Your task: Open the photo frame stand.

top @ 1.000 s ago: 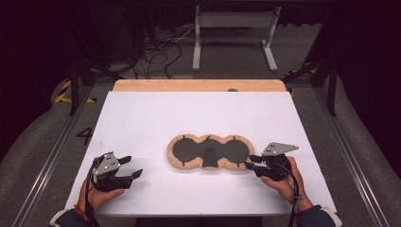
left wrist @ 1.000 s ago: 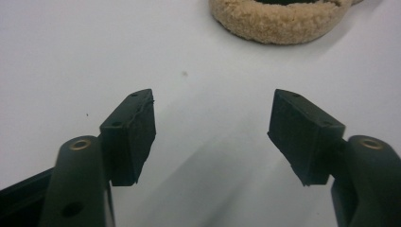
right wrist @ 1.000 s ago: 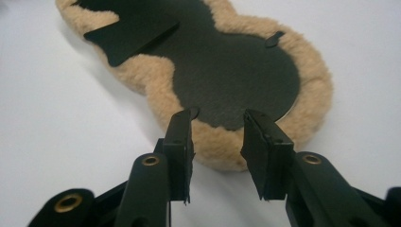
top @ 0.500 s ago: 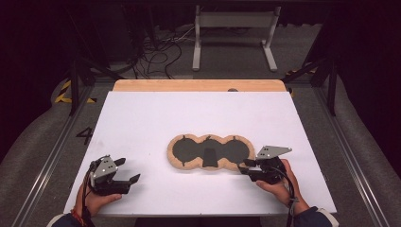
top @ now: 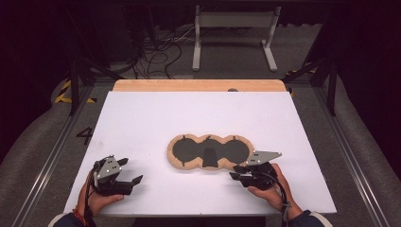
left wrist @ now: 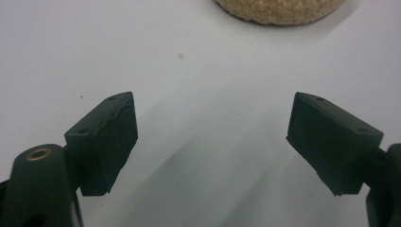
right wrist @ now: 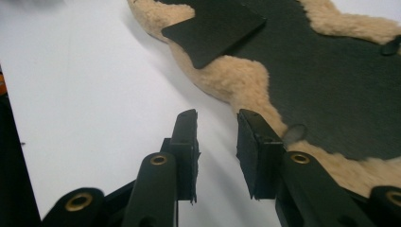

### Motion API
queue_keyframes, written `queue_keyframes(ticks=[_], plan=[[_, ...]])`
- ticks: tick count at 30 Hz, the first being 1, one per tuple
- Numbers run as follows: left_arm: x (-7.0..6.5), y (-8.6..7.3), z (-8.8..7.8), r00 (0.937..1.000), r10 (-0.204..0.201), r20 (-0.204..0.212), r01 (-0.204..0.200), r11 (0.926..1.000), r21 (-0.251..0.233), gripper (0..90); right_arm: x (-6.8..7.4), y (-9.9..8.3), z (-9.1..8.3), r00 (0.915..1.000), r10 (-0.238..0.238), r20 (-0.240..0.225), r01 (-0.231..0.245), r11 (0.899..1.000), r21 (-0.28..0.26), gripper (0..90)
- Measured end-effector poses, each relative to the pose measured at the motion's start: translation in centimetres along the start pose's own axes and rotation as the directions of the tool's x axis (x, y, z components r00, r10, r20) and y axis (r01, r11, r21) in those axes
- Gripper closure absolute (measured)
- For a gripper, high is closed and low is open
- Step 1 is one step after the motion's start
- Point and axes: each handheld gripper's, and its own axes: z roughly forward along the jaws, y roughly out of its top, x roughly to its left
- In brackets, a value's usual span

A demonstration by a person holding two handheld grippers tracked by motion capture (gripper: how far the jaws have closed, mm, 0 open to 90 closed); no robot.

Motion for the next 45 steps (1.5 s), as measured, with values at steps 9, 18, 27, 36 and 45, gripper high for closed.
queue_keyframes(ticks=[9,18,27,36,45], plan=[[-0.2,0.0,0.1,1.0000,-0.003,-0.005,0.003,0.9999,0.012,16.3,0.6,0.8,1.3,0.9993,0.013,-0.036,-0.013,1.000,-0.001,68.6],[-0.2,-0.1,0.1,1.0000,0.001,0.000,-0.001,0.9998,0.019,15.7,1.1,1.7,3.0,0.9964,0.039,-0.075,-0.037,0.999,0.031,66.9],[-0.2,-0.1,0.1,1.0000,-0.003,0.004,0.003,0.9998,0.018,14.9,0.7,2.3,4.3,0.9855,0.115,-0.125,-0.110,0.993,0.046,58.4],[-0.3,0.0,0.4,0.9999,-0.005,0.009,0.004,0.9996,0.028,14.6,-0.9,2.5,4.3,0.9193,0.317,-0.233,-0.320,0.947,0.026,49.1],[-0.4,0.0,0.5,0.9999,-0.003,0.014,0.002,0.9993,0.036,14.2,-2.1,2.5,4.5,0.7915,0.524,-0.315,-0.539,0.841,0.045,51.7]])
